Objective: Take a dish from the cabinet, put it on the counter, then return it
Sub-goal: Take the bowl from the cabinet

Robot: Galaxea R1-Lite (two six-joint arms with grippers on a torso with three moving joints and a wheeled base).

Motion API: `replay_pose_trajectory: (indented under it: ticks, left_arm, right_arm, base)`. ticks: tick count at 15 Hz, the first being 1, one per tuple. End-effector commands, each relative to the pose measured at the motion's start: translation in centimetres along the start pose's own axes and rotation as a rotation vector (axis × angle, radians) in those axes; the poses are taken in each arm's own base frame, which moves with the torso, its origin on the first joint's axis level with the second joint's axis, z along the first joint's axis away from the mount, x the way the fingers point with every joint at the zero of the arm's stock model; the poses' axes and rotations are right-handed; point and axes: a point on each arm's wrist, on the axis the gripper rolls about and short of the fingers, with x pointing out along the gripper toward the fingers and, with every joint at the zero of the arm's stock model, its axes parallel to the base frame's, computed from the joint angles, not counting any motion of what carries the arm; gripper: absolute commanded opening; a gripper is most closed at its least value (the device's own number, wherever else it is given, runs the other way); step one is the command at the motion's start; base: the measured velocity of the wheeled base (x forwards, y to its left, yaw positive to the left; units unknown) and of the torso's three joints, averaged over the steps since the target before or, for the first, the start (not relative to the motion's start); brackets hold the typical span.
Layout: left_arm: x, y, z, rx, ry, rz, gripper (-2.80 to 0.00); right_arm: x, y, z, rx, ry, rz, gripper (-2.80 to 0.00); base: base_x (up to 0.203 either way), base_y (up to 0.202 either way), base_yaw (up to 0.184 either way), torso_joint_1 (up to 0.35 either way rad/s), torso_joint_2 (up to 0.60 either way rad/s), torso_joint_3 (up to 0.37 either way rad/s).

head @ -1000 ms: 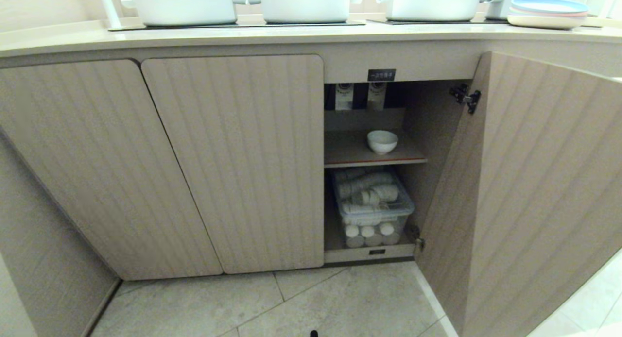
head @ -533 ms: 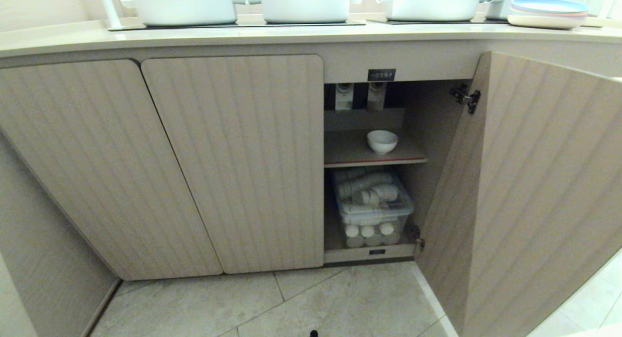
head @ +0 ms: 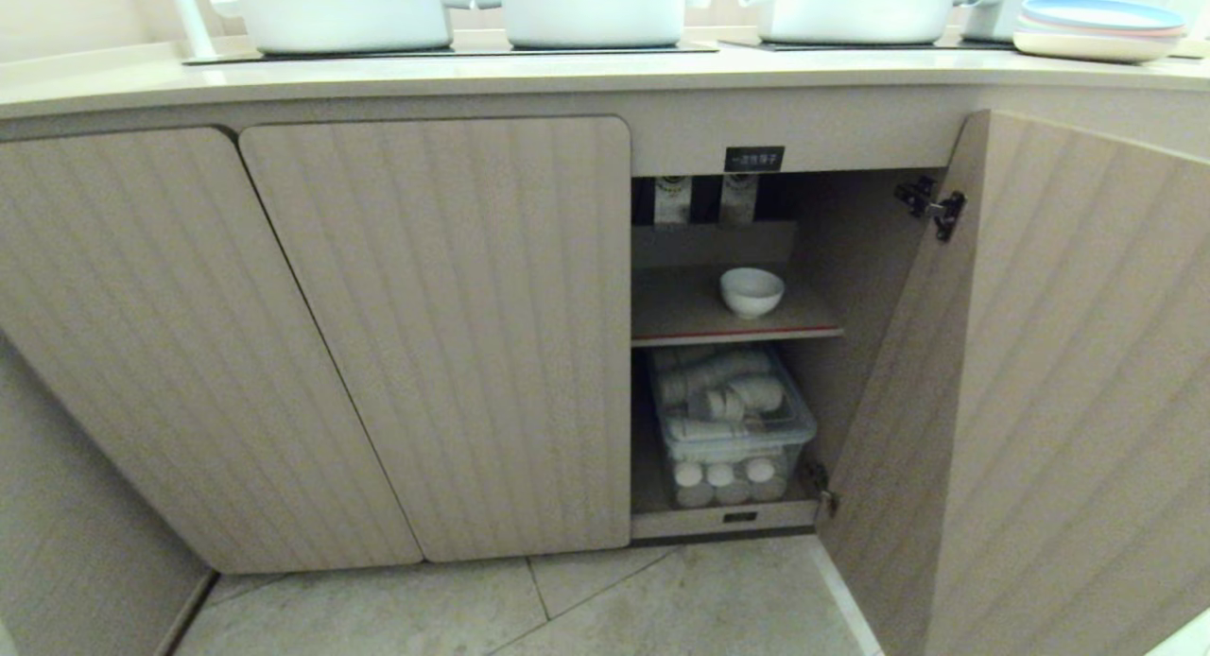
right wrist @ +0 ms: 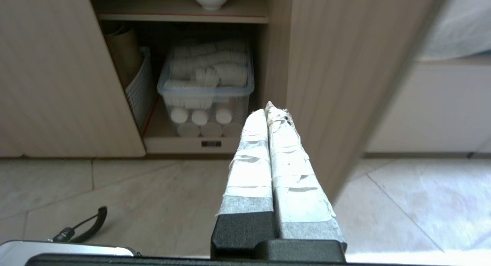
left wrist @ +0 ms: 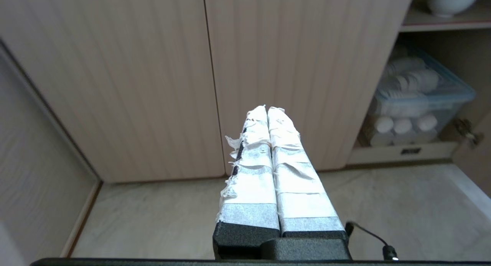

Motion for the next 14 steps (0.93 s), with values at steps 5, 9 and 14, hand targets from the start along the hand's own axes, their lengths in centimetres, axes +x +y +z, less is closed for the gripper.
replay_pose_trajectory:
  ticks: [5, 9, 14]
  left_arm:
    - [0.00, 0.00, 0.00, 0.000, 0.000, 0.000, -2.80]
    - [0.00, 0.00, 0.00, 0.000, 0.000, 0.000, -2.80]
    - [0.00, 0.00, 0.00, 0.000, 0.000, 0.000, -2.80]
  right_arm:
    - [0.01, 0.00, 0.00, -0.001, 0.002, 0.001, -2.80]
    - [0.01, 0.00, 0.00, -0.001, 0.002, 0.001, -2.80]
    - [0.01, 0.00, 0.00, -0.001, 0.002, 0.001, -2.80]
  base:
    - [0.198, 0.000, 0.001, 0.003, 0.00, 0.005]
    - [0.199, 0.000, 0.001, 0.002, 0.00, 0.001]
    - [0.193, 0.000, 0.002, 0.001, 0.00, 0.003]
